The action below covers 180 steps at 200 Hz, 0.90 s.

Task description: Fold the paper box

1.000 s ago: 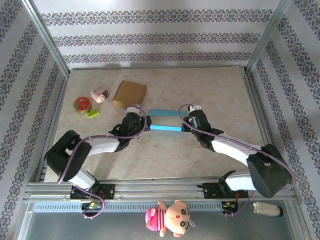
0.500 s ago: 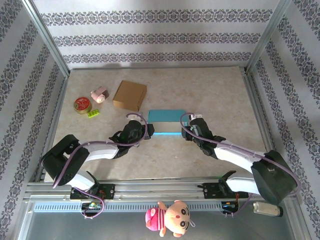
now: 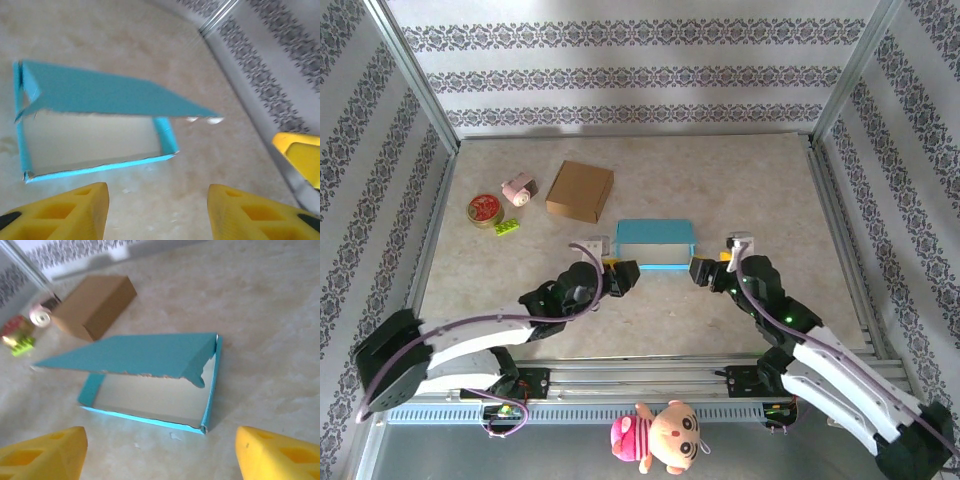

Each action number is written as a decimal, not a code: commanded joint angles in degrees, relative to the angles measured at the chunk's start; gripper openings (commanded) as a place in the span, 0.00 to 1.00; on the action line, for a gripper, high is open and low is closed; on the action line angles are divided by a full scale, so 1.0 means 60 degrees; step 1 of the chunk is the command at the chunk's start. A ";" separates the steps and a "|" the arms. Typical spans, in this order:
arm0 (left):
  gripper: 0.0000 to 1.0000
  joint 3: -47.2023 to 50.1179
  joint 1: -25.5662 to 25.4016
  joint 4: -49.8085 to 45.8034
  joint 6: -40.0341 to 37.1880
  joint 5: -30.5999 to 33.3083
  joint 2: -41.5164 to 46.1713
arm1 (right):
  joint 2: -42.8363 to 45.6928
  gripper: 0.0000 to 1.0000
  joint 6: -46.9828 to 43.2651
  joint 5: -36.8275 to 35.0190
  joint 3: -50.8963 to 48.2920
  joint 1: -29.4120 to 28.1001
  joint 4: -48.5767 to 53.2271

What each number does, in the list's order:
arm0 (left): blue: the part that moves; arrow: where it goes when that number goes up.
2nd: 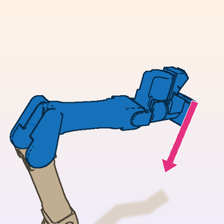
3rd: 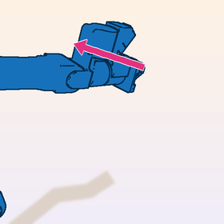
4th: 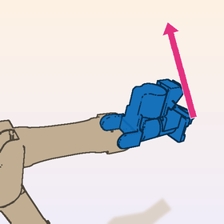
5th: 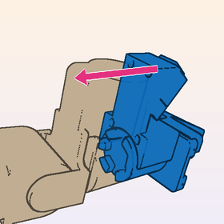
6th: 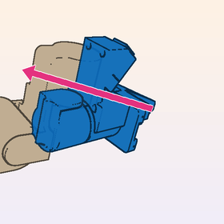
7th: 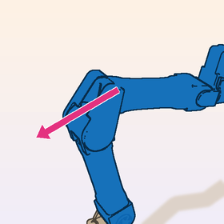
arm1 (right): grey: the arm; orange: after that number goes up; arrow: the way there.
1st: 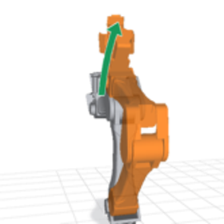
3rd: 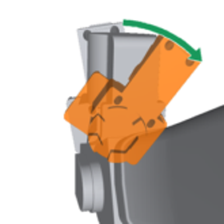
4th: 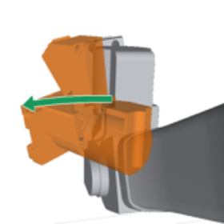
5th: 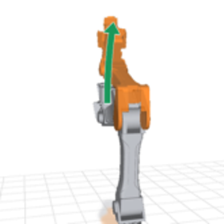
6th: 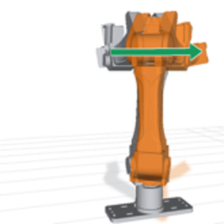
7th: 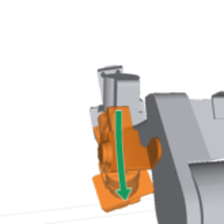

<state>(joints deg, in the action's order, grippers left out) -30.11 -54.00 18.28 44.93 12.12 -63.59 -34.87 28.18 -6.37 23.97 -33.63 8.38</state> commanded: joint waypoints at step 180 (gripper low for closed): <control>0.16 -0.3325 0.4806 -0.2799 0.1611 -0.6223 -0.5268 | -0.8655 0.27 0.0374 0.3615 0.4705 0.2250 0.2296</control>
<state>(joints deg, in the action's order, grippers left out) -52.77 -25.63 -3.16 53.47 -23.70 -93.54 -85.65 29.80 20.29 54.41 -17.45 25.85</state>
